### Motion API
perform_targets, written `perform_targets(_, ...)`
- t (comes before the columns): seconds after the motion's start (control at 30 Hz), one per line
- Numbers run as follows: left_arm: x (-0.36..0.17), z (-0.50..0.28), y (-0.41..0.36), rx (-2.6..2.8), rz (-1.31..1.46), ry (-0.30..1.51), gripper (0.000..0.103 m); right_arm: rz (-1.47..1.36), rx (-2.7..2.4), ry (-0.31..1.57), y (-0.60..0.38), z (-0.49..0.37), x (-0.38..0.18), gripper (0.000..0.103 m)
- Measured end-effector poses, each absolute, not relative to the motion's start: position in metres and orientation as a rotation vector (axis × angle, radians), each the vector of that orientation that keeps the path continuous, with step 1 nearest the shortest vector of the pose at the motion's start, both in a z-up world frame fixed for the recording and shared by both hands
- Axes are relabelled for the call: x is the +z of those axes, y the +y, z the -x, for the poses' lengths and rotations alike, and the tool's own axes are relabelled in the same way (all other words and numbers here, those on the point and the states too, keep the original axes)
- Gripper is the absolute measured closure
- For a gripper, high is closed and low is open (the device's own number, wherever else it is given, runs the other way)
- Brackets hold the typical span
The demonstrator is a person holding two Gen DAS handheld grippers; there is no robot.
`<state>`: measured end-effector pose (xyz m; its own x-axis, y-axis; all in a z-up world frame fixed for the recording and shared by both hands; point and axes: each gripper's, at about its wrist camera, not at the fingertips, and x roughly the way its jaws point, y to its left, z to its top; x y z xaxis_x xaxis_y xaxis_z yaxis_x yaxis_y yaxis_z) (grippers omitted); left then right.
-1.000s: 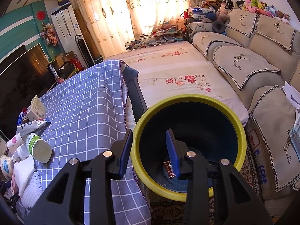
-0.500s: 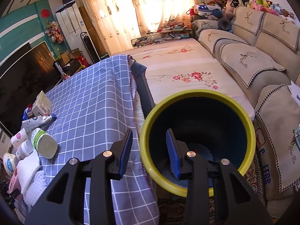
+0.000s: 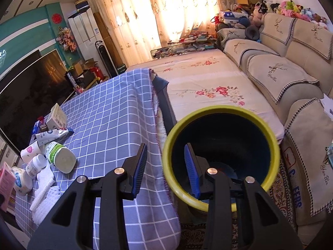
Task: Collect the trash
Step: 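Carry the carton with the left gripper over the bin and drop it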
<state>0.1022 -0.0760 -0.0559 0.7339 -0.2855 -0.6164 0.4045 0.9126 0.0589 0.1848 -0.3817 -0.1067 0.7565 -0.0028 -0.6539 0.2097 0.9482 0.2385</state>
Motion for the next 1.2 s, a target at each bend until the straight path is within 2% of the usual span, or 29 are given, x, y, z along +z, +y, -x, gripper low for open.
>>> perform_targets(0.33, -0.055, -0.179, -0.231, -0.721, -0.149, 0.743, 0.054, -0.328, -0.270, 0.653, -0.434, -0.138, -0.095, 0.067)
perform_targets(0.53, -0.077, -0.207, -0.348, -0.806, -0.279, 0.793, 0.054, -0.369, -0.347, 0.630, -0.468, -0.109, -0.092, 0.067)
perform_targets(0.77, -0.125, -0.245, -0.448, -0.799, -0.375, 0.916, 0.054, -0.391, -0.383, 0.631, -0.482, -0.090, -0.096, 0.067)
perform_targets(1.0, -0.173, -0.264, -0.480, -0.752, -0.428, 1.022, 0.052, -0.406, -0.385, 0.638, -0.484, -0.088, -0.099, 0.067)
perform_targets(1.1, -0.172, -0.259, -0.472, -0.751, -0.416, 1.016, 0.046, -0.404, -0.378, 0.634, -0.479, -0.089, -0.097, 0.067)
perform_targets(1.2, -0.161, -0.255, -0.455, -0.756, -0.383, 0.995, 0.045, -0.402, -0.368, 0.627, -0.476, -0.089, -0.094, 0.067)
